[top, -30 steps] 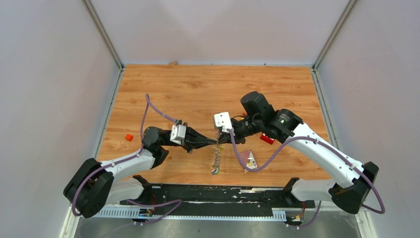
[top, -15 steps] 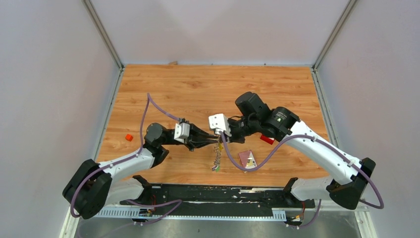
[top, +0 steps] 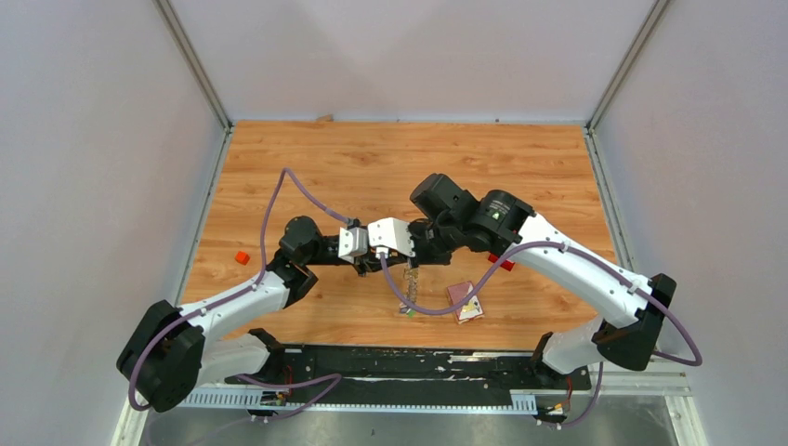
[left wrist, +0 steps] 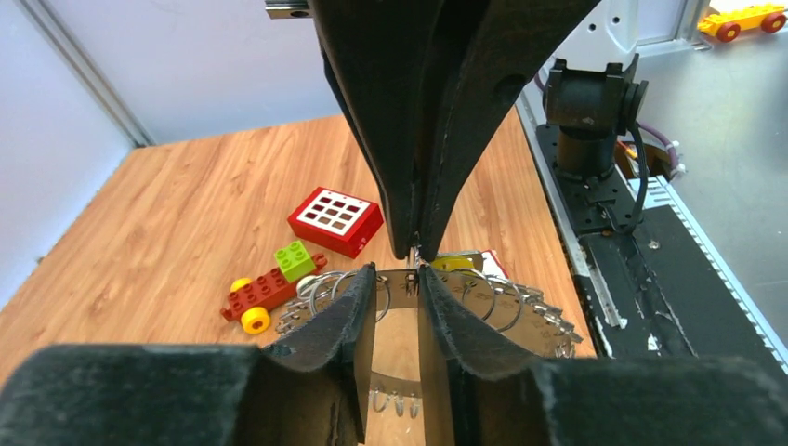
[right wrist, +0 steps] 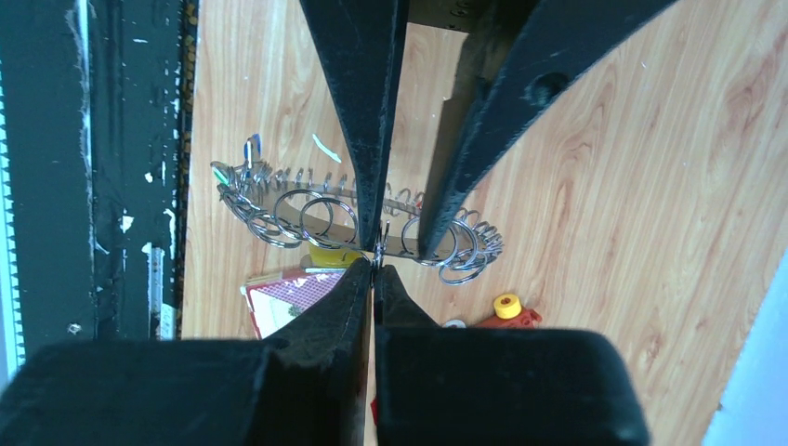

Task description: Put the keys on the keyring

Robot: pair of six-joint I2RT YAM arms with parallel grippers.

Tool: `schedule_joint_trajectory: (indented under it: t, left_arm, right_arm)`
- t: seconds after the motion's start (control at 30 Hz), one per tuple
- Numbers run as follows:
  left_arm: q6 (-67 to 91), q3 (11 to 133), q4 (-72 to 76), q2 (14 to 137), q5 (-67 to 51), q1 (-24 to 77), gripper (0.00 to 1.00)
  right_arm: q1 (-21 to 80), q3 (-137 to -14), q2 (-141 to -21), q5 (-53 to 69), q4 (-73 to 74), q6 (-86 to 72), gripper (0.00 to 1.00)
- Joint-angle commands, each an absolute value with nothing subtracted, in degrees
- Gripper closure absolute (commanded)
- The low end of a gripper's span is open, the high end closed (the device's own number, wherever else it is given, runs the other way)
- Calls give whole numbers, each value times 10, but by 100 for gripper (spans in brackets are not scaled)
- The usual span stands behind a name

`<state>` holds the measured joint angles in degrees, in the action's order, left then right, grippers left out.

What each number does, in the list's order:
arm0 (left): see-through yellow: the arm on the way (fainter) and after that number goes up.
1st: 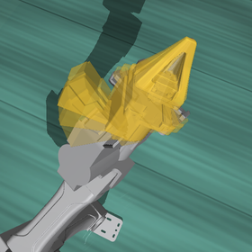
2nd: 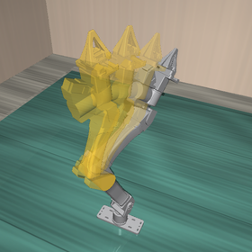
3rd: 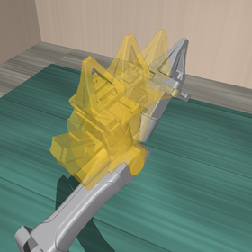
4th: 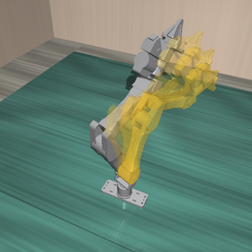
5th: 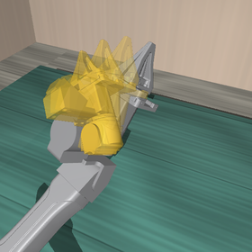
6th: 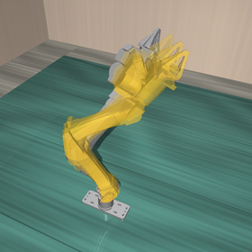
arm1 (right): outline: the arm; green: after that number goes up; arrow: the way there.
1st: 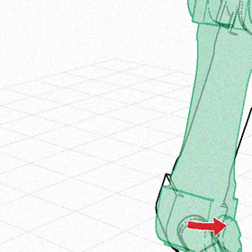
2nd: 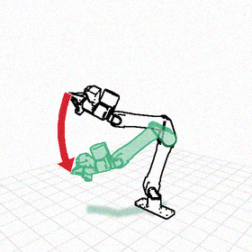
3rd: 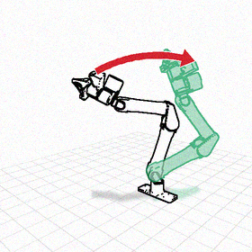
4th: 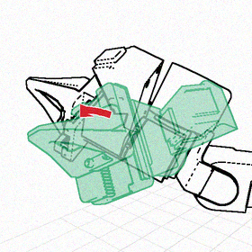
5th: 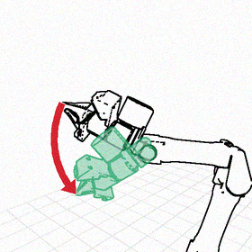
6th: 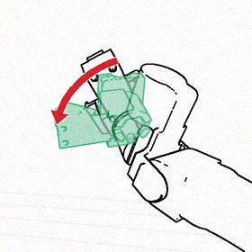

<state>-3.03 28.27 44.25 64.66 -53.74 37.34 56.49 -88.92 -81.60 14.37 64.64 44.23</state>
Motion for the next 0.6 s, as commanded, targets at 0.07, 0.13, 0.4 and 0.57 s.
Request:
schedule_joint_trajectory:
  t: [0.07, 0.13, 0.4, 0.57]
  left_arm:
    - [-24, 295, 468, 653, -531, 374, 76]
    - [-22, 292, 471, 656, -530, 374, 74]
    - [-4, 269, 520, 658, -545, 374, 61]
    - [4, 257, 538, 654, -546, 374, 61]
  right_arm:
    - [586, -930, -831, 110, 637, 434, 100]
    - [588, -932, -834, 108, 637, 434, 100]
    - [599, -954, -858, 71, 652, 436, 100]
    - [607, -954, -861, 52, 655, 442, 100]
